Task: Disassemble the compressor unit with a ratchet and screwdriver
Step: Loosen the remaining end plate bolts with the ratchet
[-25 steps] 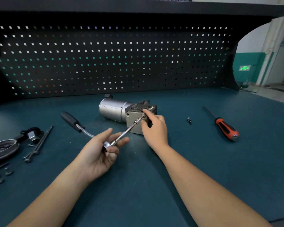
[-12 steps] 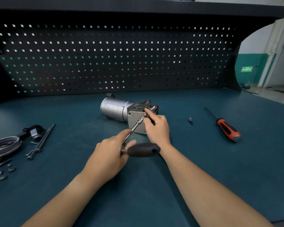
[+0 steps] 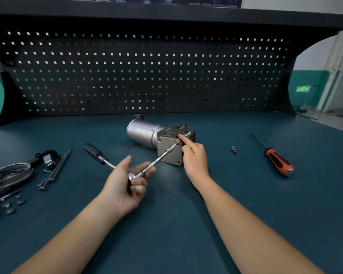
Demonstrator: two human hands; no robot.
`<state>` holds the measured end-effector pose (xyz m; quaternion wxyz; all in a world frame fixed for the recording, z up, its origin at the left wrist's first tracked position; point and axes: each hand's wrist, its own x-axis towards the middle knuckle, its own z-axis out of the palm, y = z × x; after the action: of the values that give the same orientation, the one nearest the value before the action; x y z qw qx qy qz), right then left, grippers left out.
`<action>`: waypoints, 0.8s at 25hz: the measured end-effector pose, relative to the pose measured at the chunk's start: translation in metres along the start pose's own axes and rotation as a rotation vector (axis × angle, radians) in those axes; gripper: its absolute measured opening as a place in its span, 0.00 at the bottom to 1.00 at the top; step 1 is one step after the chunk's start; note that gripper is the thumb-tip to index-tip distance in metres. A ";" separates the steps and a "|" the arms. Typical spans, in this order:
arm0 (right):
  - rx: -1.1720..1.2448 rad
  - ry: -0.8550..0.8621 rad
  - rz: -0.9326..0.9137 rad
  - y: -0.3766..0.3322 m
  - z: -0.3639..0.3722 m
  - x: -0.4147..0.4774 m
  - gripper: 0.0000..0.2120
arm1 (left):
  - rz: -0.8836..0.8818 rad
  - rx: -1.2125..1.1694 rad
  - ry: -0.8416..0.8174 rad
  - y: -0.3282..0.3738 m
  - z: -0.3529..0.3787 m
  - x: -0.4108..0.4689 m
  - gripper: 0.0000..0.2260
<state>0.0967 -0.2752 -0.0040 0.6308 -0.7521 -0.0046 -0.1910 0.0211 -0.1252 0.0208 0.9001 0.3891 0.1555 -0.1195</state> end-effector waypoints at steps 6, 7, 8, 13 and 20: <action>-0.017 -0.009 -0.008 0.000 0.000 0.001 0.20 | 0.552 0.895 0.087 -0.013 -0.004 -0.001 0.07; -0.011 -0.009 -0.005 0.001 0.001 0.001 0.20 | 0.778 1.230 0.124 -0.014 -0.007 -0.001 0.11; -0.004 -0.005 -0.004 0.001 0.002 0.000 0.20 | 1.003 1.582 0.138 -0.016 -0.011 -0.001 0.14; 0.004 0.004 0.003 0.001 0.001 0.002 0.19 | 1.158 1.701 0.140 -0.018 -0.012 0.001 0.15; 0.023 0.008 0.006 0.002 0.002 0.001 0.19 | 0.082 0.231 0.011 -0.009 0.003 0.002 0.06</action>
<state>0.0986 -0.2738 -0.0057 0.6399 -0.7441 -0.0019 -0.1918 0.0205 -0.1333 0.0157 0.8525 0.4968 0.1295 -0.0978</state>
